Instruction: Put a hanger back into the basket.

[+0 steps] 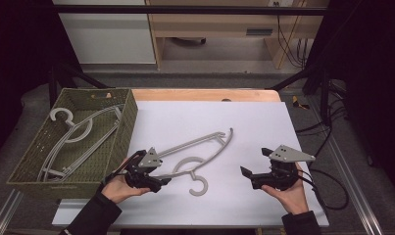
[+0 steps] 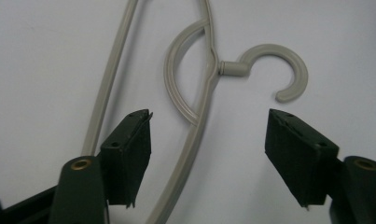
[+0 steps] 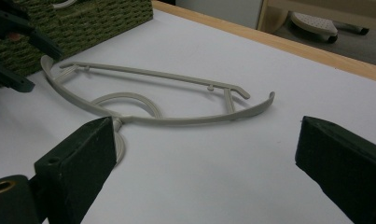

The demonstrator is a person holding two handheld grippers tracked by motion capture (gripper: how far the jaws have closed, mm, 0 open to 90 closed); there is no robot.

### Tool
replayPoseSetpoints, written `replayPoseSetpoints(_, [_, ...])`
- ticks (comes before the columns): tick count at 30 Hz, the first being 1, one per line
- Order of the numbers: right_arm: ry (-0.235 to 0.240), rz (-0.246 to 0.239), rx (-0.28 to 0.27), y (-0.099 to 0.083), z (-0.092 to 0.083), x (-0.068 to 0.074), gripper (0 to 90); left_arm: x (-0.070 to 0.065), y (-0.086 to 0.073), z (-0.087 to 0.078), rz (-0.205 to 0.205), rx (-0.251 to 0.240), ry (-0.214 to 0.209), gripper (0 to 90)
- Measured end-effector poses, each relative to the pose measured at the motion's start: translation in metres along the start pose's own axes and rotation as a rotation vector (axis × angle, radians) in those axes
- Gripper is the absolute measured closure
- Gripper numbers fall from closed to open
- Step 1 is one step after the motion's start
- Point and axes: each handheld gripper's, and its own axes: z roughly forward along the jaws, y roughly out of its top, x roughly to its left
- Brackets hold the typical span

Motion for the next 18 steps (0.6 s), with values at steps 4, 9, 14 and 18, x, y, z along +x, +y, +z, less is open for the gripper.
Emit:
replayPoseSetpoints(4, [0.006, -0.002, 0.008, 0.0, 0.001, 0.0, 5.8, 0.002, 0.003, 0.012, 0.022, 0.056, -0.013, 39.5])
replayPoseSetpoints(9, [0.006, -0.006, 0.01, 0.0, 0.001, 0.0, 5.9, 0.005, 0.004, 0.026, 0.052, 0.133, -0.012, 46.1])
replayPoseSetpoints(14, [0.011, -0.006, 0.014, 0.0, 0.002, 0.001, 6.1, 0.008, 0.003, 0.039, 0.078, 0.205, -0.01, 53.1])
replayPoseSetpoints(18, [0.015, -0.009, 0.017, -0.001, 0.003, 0.001, 6.2, 0.011, 0.002, 0.046, 0.087, 0.251, -0.013, 59.4])
